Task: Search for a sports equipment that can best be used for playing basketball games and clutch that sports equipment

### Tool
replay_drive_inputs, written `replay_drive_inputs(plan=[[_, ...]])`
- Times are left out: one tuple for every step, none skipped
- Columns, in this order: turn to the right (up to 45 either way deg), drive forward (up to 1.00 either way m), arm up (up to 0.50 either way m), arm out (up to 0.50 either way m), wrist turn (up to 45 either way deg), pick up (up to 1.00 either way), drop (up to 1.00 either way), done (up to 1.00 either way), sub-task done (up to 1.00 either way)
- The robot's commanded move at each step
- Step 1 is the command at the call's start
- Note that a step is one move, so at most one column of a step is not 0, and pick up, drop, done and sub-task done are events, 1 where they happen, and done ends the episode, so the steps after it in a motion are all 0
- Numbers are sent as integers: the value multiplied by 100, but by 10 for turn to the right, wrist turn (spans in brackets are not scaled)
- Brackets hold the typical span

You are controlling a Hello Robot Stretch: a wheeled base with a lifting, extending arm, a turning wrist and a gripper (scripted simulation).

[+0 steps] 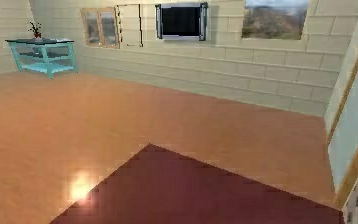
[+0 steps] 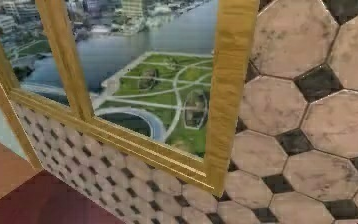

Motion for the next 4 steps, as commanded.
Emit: replay_drive_inputs(plan=[[-450, 0, 0, 0, 0, 0, 0, 0, 0], [0, 100, 0, 0, 0, 0, 0, 0, 0], [0, 100, 0, 0, 0, 0, 0, 0, 0], [-30, 0, 0, 0, 0, 0, 0, 0, 0]])
